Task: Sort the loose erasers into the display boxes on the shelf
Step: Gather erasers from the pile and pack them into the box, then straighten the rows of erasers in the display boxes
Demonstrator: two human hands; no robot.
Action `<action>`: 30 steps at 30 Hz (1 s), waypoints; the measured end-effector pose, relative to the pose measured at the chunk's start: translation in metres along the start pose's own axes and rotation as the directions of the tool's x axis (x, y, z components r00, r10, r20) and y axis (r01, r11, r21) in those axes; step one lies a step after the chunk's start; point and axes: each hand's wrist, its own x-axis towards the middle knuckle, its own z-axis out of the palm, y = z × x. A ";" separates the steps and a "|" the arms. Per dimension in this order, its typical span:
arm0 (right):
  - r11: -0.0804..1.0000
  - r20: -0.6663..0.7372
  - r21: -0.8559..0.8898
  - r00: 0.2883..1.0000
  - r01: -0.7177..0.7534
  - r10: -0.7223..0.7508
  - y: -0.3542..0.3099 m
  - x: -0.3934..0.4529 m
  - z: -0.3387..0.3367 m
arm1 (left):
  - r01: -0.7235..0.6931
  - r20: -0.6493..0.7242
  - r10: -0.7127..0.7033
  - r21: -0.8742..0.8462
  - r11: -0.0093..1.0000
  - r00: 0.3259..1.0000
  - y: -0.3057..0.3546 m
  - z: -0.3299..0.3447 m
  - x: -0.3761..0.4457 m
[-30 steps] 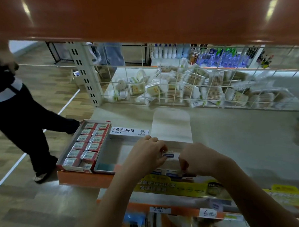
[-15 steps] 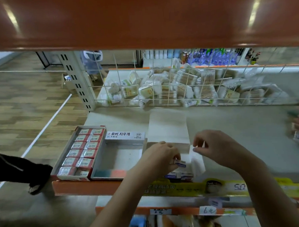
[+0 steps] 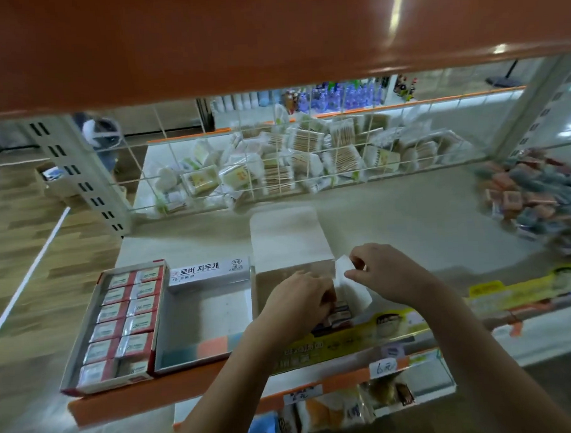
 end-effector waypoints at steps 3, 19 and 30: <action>1.000 0.004 0.002 1.000 0.010 -0.010 0.002 0.000 -0.002 | -0.010 0.011 0.010 0.041 0.999 1.000 0.003 -0.002 0.006; 0.999 -0.360 -0.028 0.933 -0.025 0.013 0.186 -0.045 -0.080 | -0.076 -0.317 0.122 0.152 0.985 0.941 0.141 -0.011 0.155; 0.953 -0.412 0.004 0.868 -0.302 0.276 0.376 -0.080 -0.122 | -0.109 -0.141 0.145 0.239 0.965 0.979 0.264 0.068 0.294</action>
